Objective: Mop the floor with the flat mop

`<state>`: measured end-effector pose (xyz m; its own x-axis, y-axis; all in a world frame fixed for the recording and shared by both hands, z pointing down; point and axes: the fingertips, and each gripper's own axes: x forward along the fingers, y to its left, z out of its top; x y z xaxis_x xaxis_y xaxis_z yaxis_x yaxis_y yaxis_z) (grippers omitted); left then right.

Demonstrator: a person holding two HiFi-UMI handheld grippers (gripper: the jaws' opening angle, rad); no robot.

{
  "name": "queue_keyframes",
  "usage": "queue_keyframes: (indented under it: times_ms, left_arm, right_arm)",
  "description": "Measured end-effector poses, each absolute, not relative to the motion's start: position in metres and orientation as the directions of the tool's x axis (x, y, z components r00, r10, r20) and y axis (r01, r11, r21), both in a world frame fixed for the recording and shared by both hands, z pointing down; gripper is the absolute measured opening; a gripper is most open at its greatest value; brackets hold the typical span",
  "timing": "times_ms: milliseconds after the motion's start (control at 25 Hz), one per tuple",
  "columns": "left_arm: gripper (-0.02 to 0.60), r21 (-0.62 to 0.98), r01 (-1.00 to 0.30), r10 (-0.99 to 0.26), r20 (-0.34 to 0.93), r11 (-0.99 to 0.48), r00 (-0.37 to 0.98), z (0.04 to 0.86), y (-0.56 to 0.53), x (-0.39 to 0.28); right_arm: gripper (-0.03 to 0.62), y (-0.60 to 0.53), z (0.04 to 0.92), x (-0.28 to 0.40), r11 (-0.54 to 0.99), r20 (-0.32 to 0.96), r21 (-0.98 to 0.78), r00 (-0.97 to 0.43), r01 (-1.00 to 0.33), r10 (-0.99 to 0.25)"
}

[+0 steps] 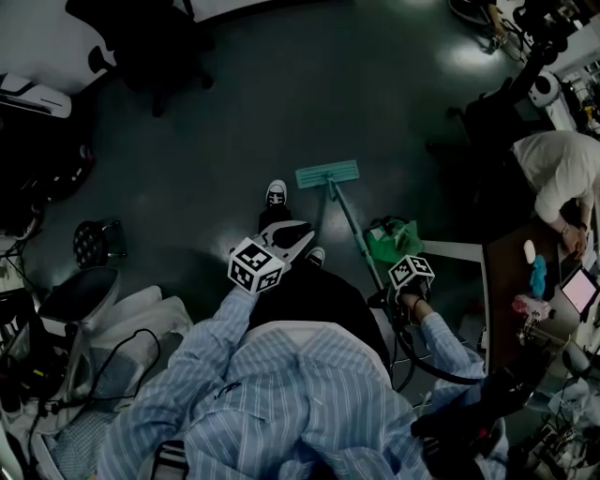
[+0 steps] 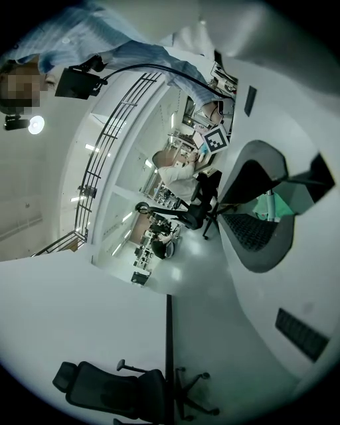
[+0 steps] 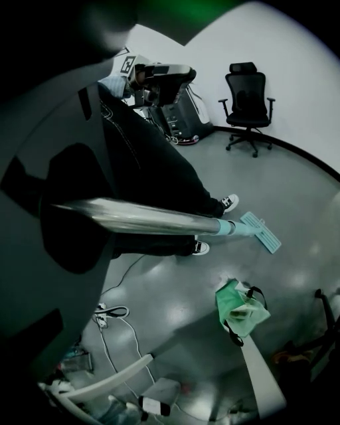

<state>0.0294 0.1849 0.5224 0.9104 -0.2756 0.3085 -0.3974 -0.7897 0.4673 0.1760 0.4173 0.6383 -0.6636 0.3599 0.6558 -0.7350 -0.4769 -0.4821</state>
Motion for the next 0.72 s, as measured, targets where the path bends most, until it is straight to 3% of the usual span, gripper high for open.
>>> queue_keyframes:
  times_ms: [120,360,720]
  left_arm:
    - [0.043,0.467,-0.405,-0.285,0.307,-0.786,0.908,0.528,0.177,0.009]
    - [0.043,0.468,-0.433,-0.322,0.301,-0.770,0.898,0.519,0.177,0.033]
    - [0.043,0.480,-0.403,-0.278,0.311,-0.780,0.909,0.529,0.162,0.029]
  right_arm:
    - [0.035,0.415,0.644,0.157,-0.453,0.664,-0.467,-0.639,-0.759,0.387]
    - [0.035,0.421,0.639,0.180,-0.411,0.665,-0.479,-0.626,-0.776,0.406]
    - [0.037,0.403,0.643,0.172,-0.398,0.672,-0.476,-0.616,-0.784,0.411]
